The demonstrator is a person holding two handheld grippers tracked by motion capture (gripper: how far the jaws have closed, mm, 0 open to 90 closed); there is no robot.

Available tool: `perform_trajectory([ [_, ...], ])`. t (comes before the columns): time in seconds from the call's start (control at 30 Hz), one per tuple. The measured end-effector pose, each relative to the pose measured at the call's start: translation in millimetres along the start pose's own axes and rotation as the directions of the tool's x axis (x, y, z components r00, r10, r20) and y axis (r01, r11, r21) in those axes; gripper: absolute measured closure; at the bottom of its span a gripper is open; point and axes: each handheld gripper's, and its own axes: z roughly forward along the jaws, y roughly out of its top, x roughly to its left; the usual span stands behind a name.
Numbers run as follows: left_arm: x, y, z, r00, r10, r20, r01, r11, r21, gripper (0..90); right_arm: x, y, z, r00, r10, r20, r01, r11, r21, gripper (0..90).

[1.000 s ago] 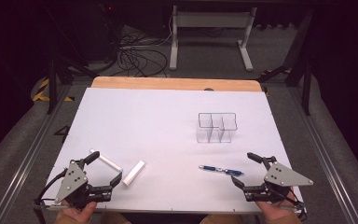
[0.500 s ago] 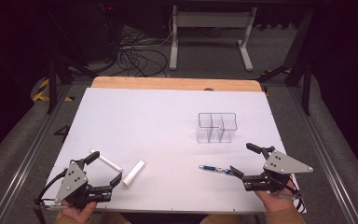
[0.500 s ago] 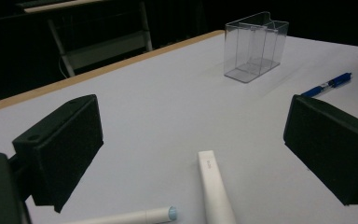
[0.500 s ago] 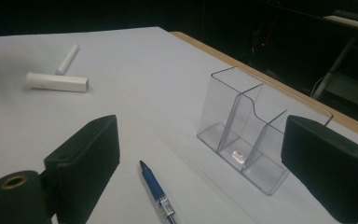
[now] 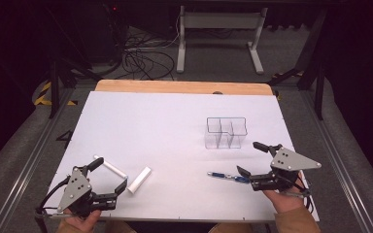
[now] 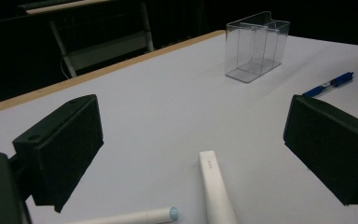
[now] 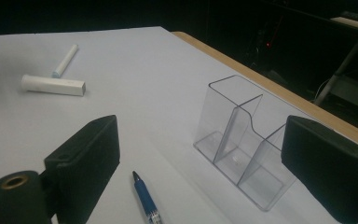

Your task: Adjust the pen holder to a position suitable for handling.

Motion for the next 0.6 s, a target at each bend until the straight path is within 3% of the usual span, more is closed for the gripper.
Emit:
perform_trajectory([
  [0.27,2.6,-1.0,-0.1,0.9999,-0.013,0.006,0.013,0.9999,0.002,5.5,0.5,2.3,1.1,0.9999,-0.015,0.003,0.015,0.9998,0.016,15.3],
  [0.47,2.8,-1.8,1.2,0.9999,-0.01,0.008,0.01,0.9999,0.009,5.5,-3.8,3.5,-2.1,0.9999,0.005,-0.009,-0.004,0.9997,0.025,20.1],
  [0.53,2.8,-1.8,0.7,0.9999,-0.011,0.005,0.011,0.9999,0.007,5.6,-5.0,5.9,0.1,0.9994,-0.009,-0.033,0.012,0.9953,0.096,22.8],
  [0.57,2.9,-1.6,0.4,0.9999,-0.012,0.005,0.012,0.9999,0.005,5.6,-5.0,5.9,0.1,0.9994,-0.009,-0.033,0.012,0.9953,0.096,22.8],
  [0.6,3.1,-1.6,0.4,0.9999,-0.013,0.004,0.013,0.9999,0.004,5.6,-4.6,8.8,0.9,0.999,-0.035,-0.027,0.038,0.99,0.135,23.1],
])
